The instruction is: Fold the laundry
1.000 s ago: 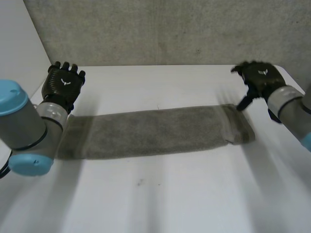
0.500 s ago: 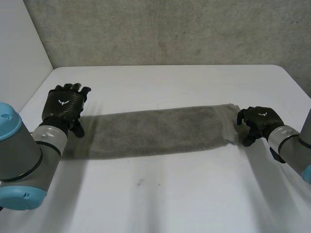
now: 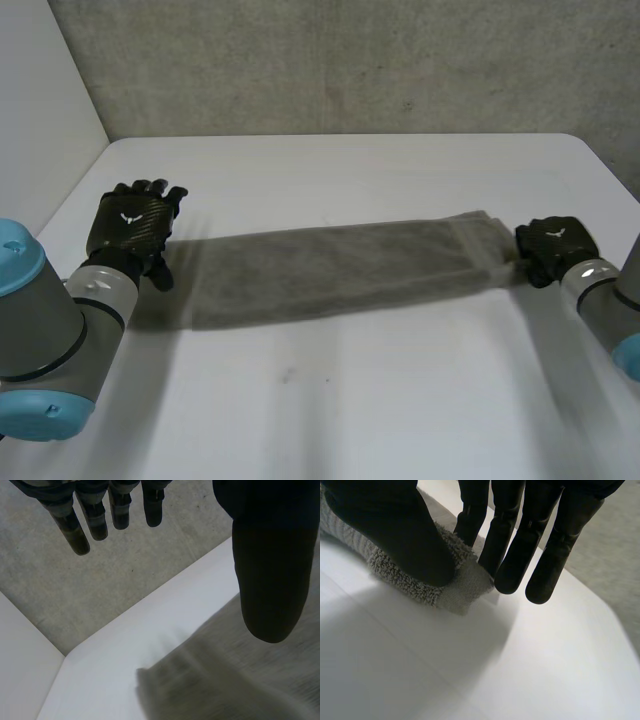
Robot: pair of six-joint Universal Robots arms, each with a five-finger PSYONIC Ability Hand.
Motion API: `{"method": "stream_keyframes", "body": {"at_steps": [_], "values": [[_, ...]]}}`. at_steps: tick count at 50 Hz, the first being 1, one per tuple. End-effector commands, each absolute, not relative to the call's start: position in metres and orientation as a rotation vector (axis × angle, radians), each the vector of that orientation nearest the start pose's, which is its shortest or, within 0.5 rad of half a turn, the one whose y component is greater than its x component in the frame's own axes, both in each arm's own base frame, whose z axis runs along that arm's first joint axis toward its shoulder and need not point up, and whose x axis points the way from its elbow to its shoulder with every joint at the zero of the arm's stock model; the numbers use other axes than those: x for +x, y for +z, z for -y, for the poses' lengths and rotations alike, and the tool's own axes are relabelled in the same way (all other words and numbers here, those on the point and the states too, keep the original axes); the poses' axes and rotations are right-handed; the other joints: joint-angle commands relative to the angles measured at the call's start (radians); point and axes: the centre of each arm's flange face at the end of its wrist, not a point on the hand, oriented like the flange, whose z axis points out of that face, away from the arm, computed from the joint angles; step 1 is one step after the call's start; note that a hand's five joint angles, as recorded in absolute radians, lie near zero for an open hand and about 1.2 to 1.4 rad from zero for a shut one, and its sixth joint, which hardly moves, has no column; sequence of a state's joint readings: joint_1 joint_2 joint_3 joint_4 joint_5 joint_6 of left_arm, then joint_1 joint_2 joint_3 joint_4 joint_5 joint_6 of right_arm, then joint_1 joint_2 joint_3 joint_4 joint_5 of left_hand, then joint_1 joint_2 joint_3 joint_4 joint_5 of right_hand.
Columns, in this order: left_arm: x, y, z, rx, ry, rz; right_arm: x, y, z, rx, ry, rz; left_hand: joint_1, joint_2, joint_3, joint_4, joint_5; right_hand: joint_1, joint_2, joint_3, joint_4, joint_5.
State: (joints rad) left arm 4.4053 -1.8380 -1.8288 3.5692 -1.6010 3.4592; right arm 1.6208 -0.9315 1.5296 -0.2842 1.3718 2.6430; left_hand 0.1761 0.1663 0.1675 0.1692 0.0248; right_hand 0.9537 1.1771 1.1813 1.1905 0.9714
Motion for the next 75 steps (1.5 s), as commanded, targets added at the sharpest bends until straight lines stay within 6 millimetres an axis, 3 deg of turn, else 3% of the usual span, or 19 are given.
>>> {"method": "stream_keyframes", "body": {"at_steps": [1, 7, 16, 19, 21, 27, 29, 31, 35, 37, 45, 52, 53, 54, 55, 56, 61, 65, 75], "values": [[-0.221, 0.186, 0.279, 0.672, -2.087, -2.203, 0.120, 0.126, 0.391, -0.996, -2.019, -2.660, -0.001, 0.009, 0.008, 0.006, -0.024, 0.443, 0.219, 0.215, 0.206, 0.250], [-0.222, 0.186, 0.278, 0.674, -2.088, -2.204, 0.083, 0.150, 0.404, -1.053, -2.149, -2.759, -0.001, 0.009, 0.008, 0.006, -0.024, 0.443, 0.219, 0.215, 0.206, 0.250], [-0.224, 0.186, 0.277, 0.681, -2.093, -2.203, 0.083, 0.184, 0.405, -1.040, -2.305, -2.679, -0.001, 0.009, 0.008, 0.006, -0.024, 0.443, 0.219, 0.215, 0.206, 0.250], [-0.224, 0.186, 0.276, 0.681, -2.092, -2.203, 0.111, 0.200, 0.397, -1.089, -2.362, -2.558, -0.001, 0.009, 0.008, 0.006, -0.024, 0.443, 0.219, 0.215, 0.206, 0.250], [-0.224, 0.186, 0.276, 0.681, -2.092, -2.203, 0.159, 0.214, 0.382, -1.159, -2.404, -2.360, -0.001, 0.009, 0.008, 0.006, -0.024, 0.443, 0.219, 0.215, 0.206, 0.250], [-0.223, 0.186, 0.274, 0.683, -2.087, -2.207, 0.223, 0.222, 0.355, -1.204, -2.438, -2.087, -0.001, 0.009, 0.008, 0.006, -0.024, 0.443, 0.219, 0.215, 0.206, 0.250], [-0.223, 0.187, 0.274, 0.681, -2.093, -2.203, 0.272, 0.225, 0.331, -1.250, -2.452, -1.856, -0.001, 0.009, 0.008, 0.006, -0.024, 0.443, 0.219, 0.215, 0.206, 0.250], [-0.222, 0.187, 0.274, 0.679, -2.094, -2.201, 0.297, 0.224, 0.317, -1.279, -2.451, -1.734, -0.001, 0.009, 0.008, 0.006, -0.024, 0.443, 0.219, 0.215, 0.206, 0.250], [-0.222, 0.186, 0.274, 0.680, -2.090, -2.204, 0.342, 0.215, 0.284, -1.345, -2.404, -1.519, -0.001, 0.009, 0.008, 0.006, -0.024, 0.443, 0.219, 0.215, 0.206, 0.250], [-0.222, 0.186, 0.274, 0.680, -2.090, -2.204, 0.378, 0.198, 0.249, -1.414, -2.298, -1.359, -0.001, 0.009, 0.008, 0.006, -0.024, 0.443, 0.219, 0.215, 0.206, 0.250], [-0.222, 0.184, 0.272, 0.686, -2.083, -2.212, 0.428, 0.136, 0.185, -1.513, -1.983, -1.256, -0.001, 0.009, 0.008, 0.006, -0.024, 0.443, 0.219, 0.215, 0.206, 0.250], [-0.223, 0.182, 0.271, 0.694, -2.076, -2.220, 0.428, 0.114, 0.171, -1.565, -1.855, -1.325, -0.001, 0.009, 0.008, 0.006, -0.024, 0.443, 0.219, 0.215, 0.206, 0.250], [-0.224, 0.179, 0.270, 0.700, -2.069, -2.225, 0.426, 0.117, 0.173, -1.556, -1.845, -1.345, -0.001, 0.009, 0.008, 0.006, -0.024, 0.118, -0.105, -0.110, -0.119, -0.074], [-0.225, 0.178, 0.268, 0.709, -2.065, -2.229, 0.426, 0.117, 0.173, -1.555, -1.845, -1.345, -0.001, 0.009, 0.008, 0.006, -0.024, 0.115, -0.109, -0.113, -0.122, -0.077], [-0.225, 0.178, 0.268, 0.709, -2.065, -2.229, 0.424, 0.125, 0.174, -1.533, -1.844, -1.363, -0.001, 0.009, 0.008, 0.006, -0.024, -0.618, -0.841, -0.845, -0.854, -0.810], [-0.226, 0.177, 0.267, 0.717, -2.066, -2.231, 0.421, 0.136, 0.175, -1.502, -1.843, -1.390, -0.001, 0.009, 0.008, 0.006, -0.024, -0.779, -1.003, -1.007, -1.016, -0.971], [-0.233, 0.178, 0.262, 0.747, -2.085, -2.232, 0.408, 0.162, 0.188, -1.386, -1.863, -1.498, -0.001, 0.009, 0.008, 0.006, -0.024, -0.779, -1.003, -1.007, -1.016, -0.971], [-0.246, 0.186, 0.257, 0.784, -2.138, -2.210, 0.359, 0.183, 0.225, -1.086, -1.809, -1.832, -0.001, 0.009, 0.008, 0.006, -0.024, -0.779, -1.003, -1.007, -1.016, -0.971], [-0.276, 0.188, 0.245, 0.897, -2.203, -2.197, 0.283, 0.147, 0.262, -0.794, -1.596, -2.248, -0.001, 0.009, 0.008, 0.006, -0.024, -0.779, -1.003, -1.007, -1.016, -0.971]]}}
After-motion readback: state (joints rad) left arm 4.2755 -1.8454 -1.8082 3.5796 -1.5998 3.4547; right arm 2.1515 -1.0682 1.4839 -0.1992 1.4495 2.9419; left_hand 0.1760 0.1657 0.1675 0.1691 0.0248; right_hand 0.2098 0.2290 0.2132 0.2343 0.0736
